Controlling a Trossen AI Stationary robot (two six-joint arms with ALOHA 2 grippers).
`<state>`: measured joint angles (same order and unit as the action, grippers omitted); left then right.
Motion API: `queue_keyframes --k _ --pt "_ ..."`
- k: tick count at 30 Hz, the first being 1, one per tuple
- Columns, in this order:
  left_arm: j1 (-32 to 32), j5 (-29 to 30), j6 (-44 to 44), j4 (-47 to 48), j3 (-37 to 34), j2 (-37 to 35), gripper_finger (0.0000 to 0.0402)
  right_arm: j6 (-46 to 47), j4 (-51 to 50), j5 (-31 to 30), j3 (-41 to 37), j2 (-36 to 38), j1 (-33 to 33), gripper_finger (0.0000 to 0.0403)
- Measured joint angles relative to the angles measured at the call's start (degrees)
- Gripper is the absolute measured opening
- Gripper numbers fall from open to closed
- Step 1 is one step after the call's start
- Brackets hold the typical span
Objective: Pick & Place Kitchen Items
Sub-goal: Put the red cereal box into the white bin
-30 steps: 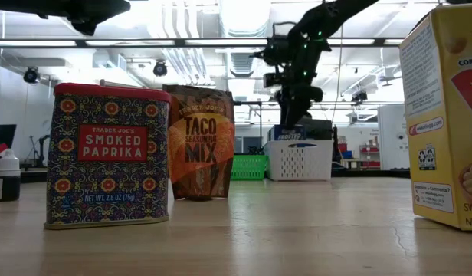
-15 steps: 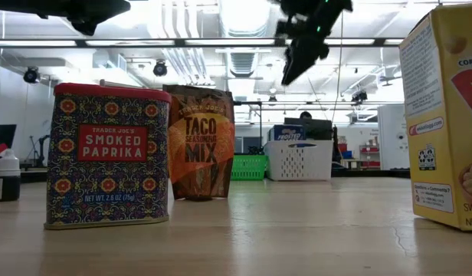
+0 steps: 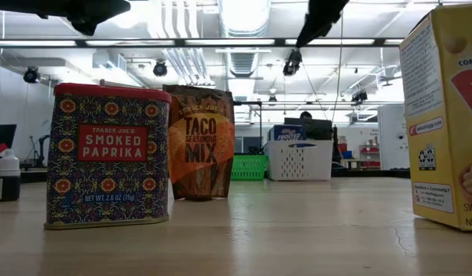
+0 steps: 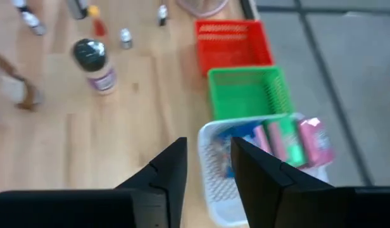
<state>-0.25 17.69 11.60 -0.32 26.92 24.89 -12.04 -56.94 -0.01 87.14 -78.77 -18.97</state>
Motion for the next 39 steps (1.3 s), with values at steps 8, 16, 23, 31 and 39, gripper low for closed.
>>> queue_keyframes --k 8,16,23,31,39 --pt "0.00 0.02 0.00 0.00 -0.01 0.00 0.0039 16.41 -11.61 0.02 0.00 1.54 9.00 0.0083" --pt "0.00 0.00 -0.02 0.00 -0.01 0.02 0.0039 34.67 -22.59 0.01 0.00 1.54 19.70 0.0053" --pt "0.02 0.00 0.00 0.00 -0.01 -0.01 0.0039 50.65 -27.53 0.00 0.00 2.23 27.28 0.0044" --pt "0.00 0.02 0.00 -0.02 0.01 0.01 0.0039 69.77 -33.11 -0.05 -0.27 2.67 34.61 0.0054" --pt "0.02 0.01 0.00 -0.01 0.00 -0.01 0.0039 90.06 -33.12 0.36 -3.51 3.68 44.73 0.0064"
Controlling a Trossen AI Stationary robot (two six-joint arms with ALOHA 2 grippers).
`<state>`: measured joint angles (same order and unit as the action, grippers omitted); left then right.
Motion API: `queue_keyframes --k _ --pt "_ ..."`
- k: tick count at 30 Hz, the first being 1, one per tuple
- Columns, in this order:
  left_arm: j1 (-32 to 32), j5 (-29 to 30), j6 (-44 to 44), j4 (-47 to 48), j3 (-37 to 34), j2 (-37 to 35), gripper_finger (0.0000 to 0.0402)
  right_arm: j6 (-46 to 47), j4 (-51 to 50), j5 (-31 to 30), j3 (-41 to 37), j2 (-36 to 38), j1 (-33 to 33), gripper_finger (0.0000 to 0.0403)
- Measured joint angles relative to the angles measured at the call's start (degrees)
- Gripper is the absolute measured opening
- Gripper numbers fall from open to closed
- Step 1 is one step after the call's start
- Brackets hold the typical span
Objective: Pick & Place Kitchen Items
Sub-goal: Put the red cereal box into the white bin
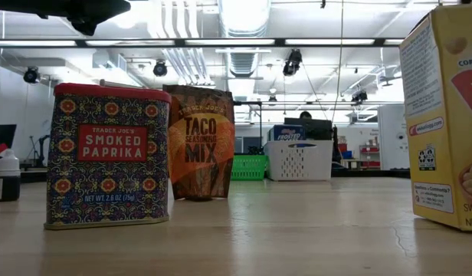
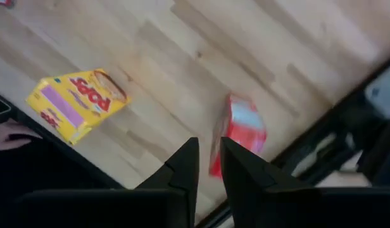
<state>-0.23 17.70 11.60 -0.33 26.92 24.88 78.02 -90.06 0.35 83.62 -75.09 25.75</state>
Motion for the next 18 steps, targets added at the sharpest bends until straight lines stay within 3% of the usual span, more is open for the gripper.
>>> queue_keyframes --k 8,18 --pt "-0.01 0.00 -0.01 0.01 0.00 0.02 0.0039 17.64 0.04 1.99 -4.32 0.44 10.74 0.0128" --pt "-0.02 0.02 0.00 -0.01 0.02 0.02 0.0039 24.03 0.07 2.57 -12.33 0.47 16.89 0.0186"
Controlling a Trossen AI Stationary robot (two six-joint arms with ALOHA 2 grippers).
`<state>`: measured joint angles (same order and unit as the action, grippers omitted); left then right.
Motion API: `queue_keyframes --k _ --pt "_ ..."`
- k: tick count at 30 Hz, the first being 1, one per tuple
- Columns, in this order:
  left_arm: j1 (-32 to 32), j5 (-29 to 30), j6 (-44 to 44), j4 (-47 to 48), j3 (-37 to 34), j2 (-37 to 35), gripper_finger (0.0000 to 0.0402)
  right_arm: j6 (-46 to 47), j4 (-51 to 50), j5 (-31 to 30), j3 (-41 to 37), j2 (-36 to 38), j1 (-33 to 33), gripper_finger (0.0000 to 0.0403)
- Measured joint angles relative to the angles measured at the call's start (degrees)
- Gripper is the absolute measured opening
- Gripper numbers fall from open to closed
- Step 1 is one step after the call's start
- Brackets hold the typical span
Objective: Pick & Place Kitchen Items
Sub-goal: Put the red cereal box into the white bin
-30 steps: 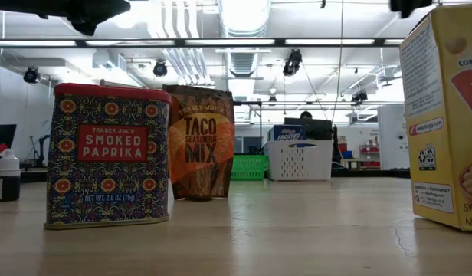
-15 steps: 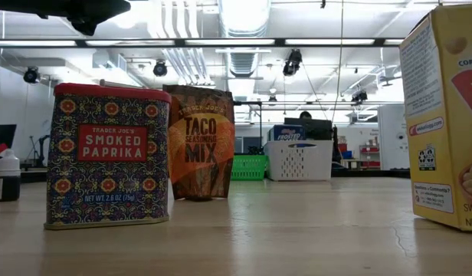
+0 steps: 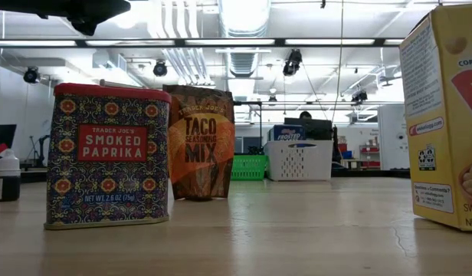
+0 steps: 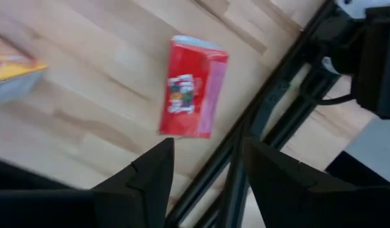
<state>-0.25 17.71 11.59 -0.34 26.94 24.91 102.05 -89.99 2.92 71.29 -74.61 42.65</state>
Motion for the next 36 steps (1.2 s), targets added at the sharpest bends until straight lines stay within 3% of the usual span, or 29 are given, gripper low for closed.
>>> queue_keyframes --k 21,28,36 --pt "0.01 -0.01 0.00 0.01 -0.02 -0.02 0.0039 -1.87 10.09 -2.03 -11.74 1.18 -0.04 0.0280" --pt "0.00 -0.02 -0.01 0.00 -0.01 -0.02 0.0039 -0.43 17.63 -5.09 -16.46 5.38 -0.04 0.0276" --pt "0.02 0.00 0.00 0.00 0.00 0.00 0.0039 -1.54 17.23 -6.65 -17.53 7.37 -0.04 0.0257"
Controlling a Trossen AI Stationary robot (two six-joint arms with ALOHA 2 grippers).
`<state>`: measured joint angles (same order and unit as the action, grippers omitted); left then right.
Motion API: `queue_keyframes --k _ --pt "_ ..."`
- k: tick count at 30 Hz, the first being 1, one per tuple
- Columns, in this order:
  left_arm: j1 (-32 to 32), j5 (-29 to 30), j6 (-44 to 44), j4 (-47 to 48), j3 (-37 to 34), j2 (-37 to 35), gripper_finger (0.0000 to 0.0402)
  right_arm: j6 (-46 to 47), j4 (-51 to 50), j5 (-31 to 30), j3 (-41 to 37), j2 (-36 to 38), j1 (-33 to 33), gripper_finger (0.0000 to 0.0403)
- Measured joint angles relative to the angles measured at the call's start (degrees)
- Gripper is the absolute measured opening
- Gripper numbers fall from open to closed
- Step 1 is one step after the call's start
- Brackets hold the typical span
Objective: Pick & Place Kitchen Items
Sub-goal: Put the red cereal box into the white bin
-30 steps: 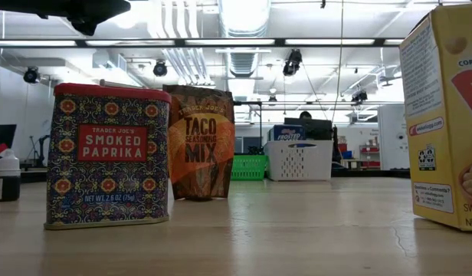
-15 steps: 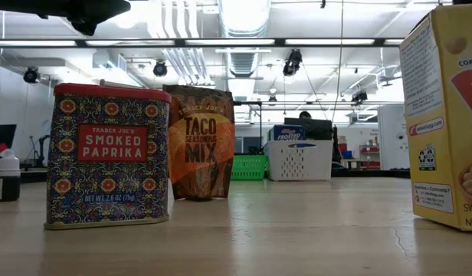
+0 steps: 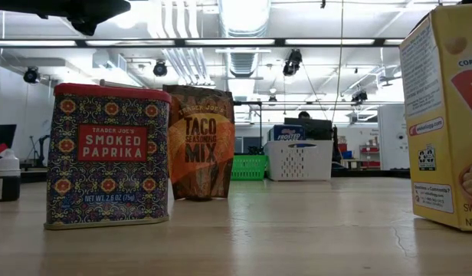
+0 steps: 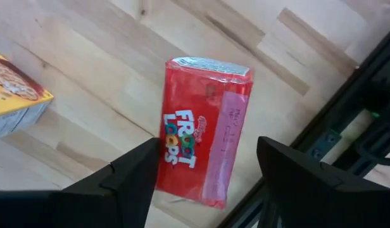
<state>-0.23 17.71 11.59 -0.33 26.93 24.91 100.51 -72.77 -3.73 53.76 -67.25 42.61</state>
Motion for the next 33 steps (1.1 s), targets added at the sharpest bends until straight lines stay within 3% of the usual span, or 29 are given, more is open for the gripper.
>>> queue_keyframes --k 12,24,33 --pt "-0.02 -0.01 0.00 0.00 0.00 0.00 0.0039 -0.20 -5.07 -0.98 2.62 0.97 0.00 0.0247" --pt "-0.01 0.00 0.00 0.00 -0.02 -0.01 0.0039 -0.21 -6.78 -0.94 2.27 0.00 -0.01 0.0267" --pt "-0.01 -0.02 -0.01 0.00 -0.02 0.00 0.0039 -0.15 -6.60 -0.91 1.20 -0.02 -0.02 0.0251"
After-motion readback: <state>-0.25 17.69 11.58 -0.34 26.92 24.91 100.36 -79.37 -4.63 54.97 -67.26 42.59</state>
